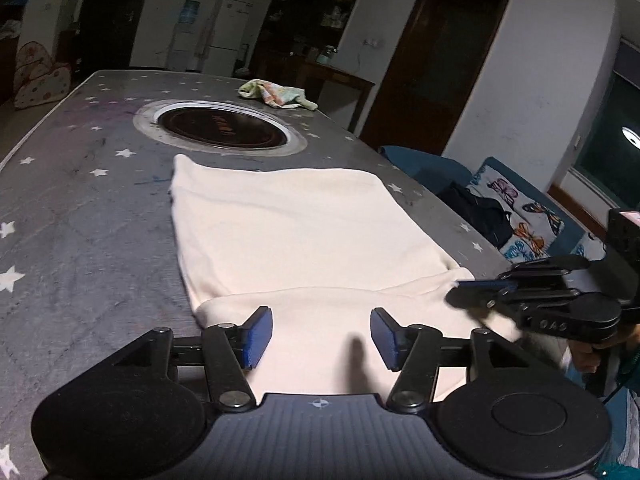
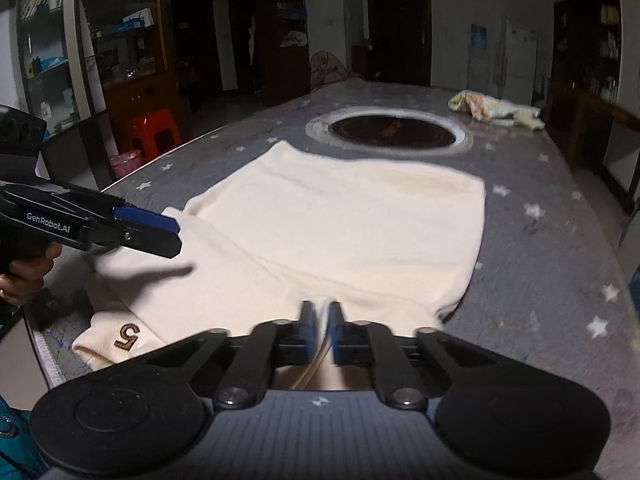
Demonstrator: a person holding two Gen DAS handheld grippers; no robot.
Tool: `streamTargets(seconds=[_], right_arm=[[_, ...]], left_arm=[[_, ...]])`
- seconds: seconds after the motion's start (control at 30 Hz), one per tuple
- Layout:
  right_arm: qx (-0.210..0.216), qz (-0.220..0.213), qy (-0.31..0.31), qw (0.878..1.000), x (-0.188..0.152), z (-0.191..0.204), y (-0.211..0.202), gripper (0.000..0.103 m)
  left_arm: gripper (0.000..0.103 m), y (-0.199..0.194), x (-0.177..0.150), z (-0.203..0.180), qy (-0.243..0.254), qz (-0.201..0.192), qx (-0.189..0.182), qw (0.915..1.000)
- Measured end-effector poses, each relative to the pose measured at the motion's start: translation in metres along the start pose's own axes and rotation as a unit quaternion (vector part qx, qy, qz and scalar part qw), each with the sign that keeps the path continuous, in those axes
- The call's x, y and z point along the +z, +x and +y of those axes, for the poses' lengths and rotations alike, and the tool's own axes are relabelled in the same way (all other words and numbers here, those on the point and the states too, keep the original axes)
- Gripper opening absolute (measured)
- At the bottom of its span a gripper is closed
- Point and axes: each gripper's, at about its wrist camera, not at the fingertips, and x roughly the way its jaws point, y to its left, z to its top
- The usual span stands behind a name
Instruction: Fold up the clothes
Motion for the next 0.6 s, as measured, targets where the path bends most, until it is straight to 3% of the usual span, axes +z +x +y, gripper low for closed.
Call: streamTargets(seconds=[0.13, 0.37, 0.6], right_arm=[[-0.022, -0.015, -0.016, 1.000, 0.008, 0.003, -0.006, 0.002], [-0.045, 0.013, -0.016, 0.999, 0.001, -0.002, 0.006, 0.004], [0.006, -0.020, -0.019, 1.000, 0.012, 0.010, 0.002, 0.009]], left_arm=[[0.058, 0.000, -0.001, 0.003, -0.004, -0.001, 0.003, 1.0000], [0.059, -0.005, 0.003, -0.006, 0.016, -0.015, 0.003, 0.9998], [0.055, 0.012, 0.009, -0.011, 0.028, -0.014, -0.014, 0.9994]])
